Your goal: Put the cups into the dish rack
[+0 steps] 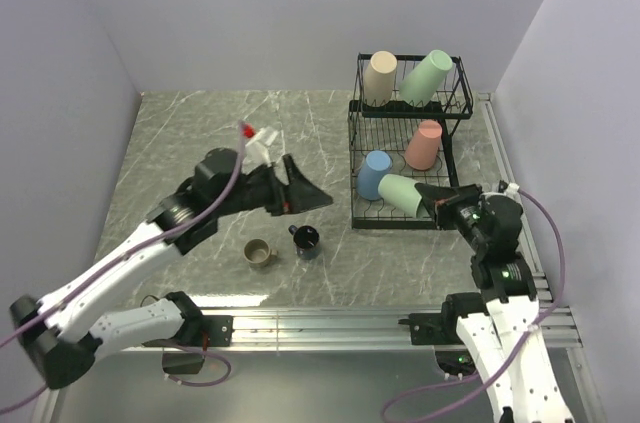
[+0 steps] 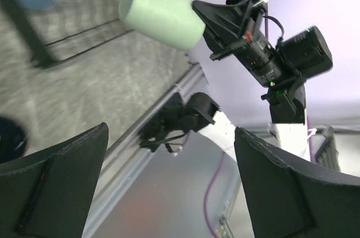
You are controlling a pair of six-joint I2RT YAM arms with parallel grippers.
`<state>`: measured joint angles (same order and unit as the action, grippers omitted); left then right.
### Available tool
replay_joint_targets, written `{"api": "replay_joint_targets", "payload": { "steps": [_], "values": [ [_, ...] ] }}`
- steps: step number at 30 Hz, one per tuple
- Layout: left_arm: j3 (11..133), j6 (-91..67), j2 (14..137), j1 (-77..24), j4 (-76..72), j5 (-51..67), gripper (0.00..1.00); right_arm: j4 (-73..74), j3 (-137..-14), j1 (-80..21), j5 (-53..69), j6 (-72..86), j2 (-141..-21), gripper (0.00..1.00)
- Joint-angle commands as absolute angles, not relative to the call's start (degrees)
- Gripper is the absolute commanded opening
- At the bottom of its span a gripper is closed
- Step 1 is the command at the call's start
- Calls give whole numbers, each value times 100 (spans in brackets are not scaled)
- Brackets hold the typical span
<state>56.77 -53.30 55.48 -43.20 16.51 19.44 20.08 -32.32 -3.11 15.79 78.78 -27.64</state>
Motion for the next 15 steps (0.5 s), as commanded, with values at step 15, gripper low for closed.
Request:
{"api": "replay_joint_targets", "payload": {
  "steps": [15],
  "values": [
    [5931,-6443,6793,-5149,-1679,1847,97,273,-3295,-290,2689,9536,-1432,0]
  ]
}}
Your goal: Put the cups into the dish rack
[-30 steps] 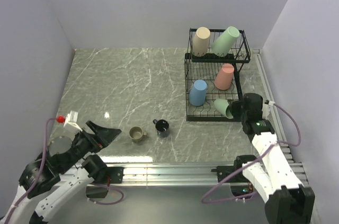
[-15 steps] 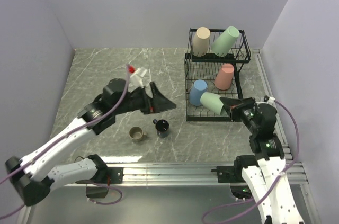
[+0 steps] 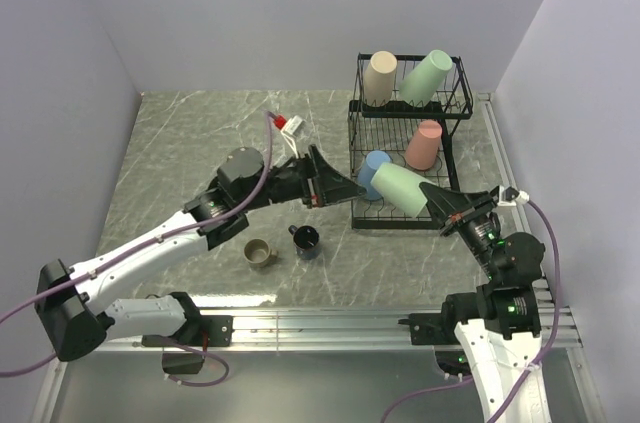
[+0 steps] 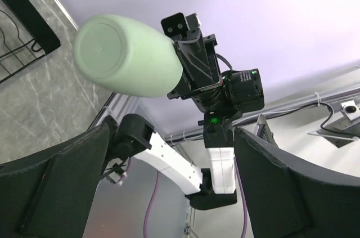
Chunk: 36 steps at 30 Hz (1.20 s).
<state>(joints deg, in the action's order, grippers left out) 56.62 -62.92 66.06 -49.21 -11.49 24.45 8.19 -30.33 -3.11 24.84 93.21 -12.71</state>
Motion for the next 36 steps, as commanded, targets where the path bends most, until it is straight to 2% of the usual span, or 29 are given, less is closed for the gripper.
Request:
{"api": "replay_joint_targets", "payload": {
  "steps": [1,8,15,19,30,36],
  "values": [
    [6020,-6399,6881,-5237,-1661,1750,97,255,-3339,-299,2689,9536,-1520,0],
    [6600,-6381,7751,-5949,-1590,662,97,-183,-3358,-316,2567,10044,-1626,0],
    [7435,-6021,8182,-6363,-818,-640,97,-290,-3270,-334,2400,10652,-1477,0],
    [7550,-6012,8262,-6495,-1062,-1395,97,-229,-3138,-325,2224,11021,-1258,0],
    [7857,-6108,8631,-6688,-1669,-1688,89,-97,-3119,-334,1784,11690,-1089,0],
    [8209,-6012,8859,-6794,-1661,-1643,91,-211,-3156,-343,1529,11830,-1248,0]
  ]
}}
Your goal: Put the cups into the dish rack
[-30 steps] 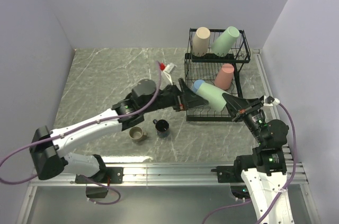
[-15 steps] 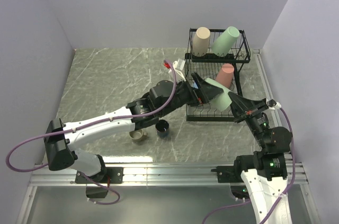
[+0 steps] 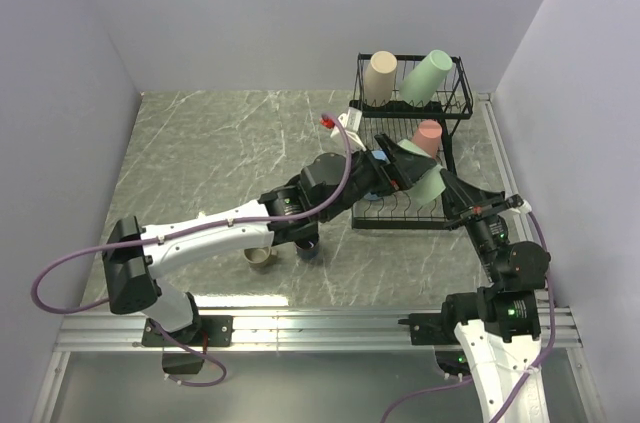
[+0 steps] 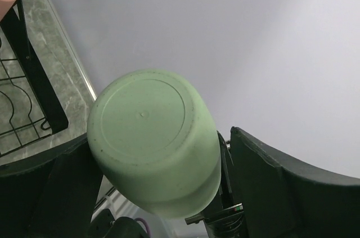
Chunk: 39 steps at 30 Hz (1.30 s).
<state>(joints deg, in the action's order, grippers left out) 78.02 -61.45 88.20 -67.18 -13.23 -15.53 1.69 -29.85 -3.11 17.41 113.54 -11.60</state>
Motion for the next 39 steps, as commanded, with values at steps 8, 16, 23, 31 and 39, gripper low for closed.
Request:
{"api": "replay_joint_targets", "payload": {
  "steps": [8,16,23,31,39],
  "values": [
    [8621,-5722,9026,-6812,-1135,-1951,46,-44,-3147,-343,1758,11680,-1196,0],
    [9044,-5195,9281,-6812,-475,-2197,0,561,-3032,-334,2013,11391,-704,59],
    [8825,-4500,9316,-6759,-316,-2540,0,2274,-3225,-343,1846,10776,-45,95],
    [8702,-3983,9965,-6346,-79,-2704,0,4041,-4226,-764,1267,9320,9,97],
    [7735,-3867,10327,-6346,-817,-3120,0,6450,-6274,-1924,-1010,7840,-1002,100]
  ]
}}
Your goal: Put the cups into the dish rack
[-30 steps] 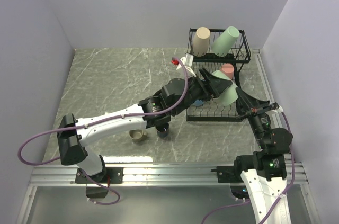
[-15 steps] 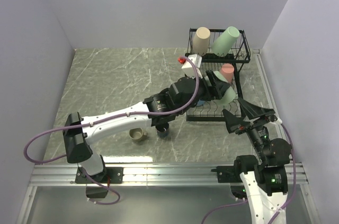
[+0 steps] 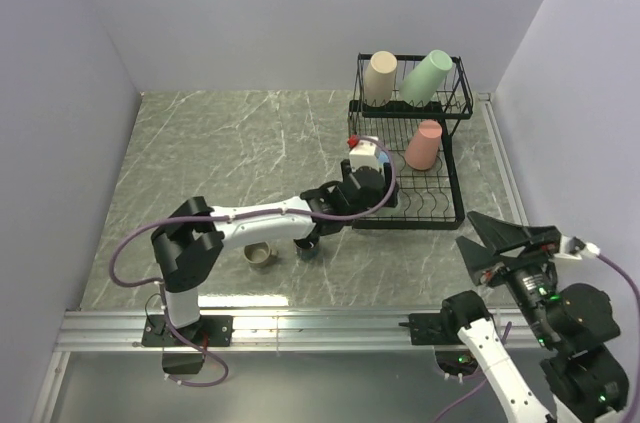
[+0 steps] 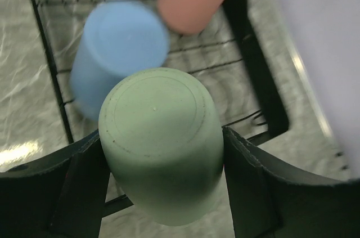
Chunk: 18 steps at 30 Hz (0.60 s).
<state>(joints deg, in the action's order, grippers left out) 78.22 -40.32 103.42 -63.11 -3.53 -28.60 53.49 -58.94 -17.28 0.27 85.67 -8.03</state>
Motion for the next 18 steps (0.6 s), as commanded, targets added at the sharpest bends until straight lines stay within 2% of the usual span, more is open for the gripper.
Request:
{"api": "replay_joint_targets", "payload": {
  "steps": [1,8,18],
  "values": [
    [7621,-3885,10362,-6354,-870,-3172,0,6651,-6380,-1960,-1080,7831,-976,100],
    [7427,-3937,10555,-6398,-1081,-3515,0,6943,-6057,-2188,-1459,8525,-265,96],
    [7681,-3929,11038,-6442,-818,-3875,0,7101,-6003,-2294,-1468,8569,-281,95]
  ]
}}
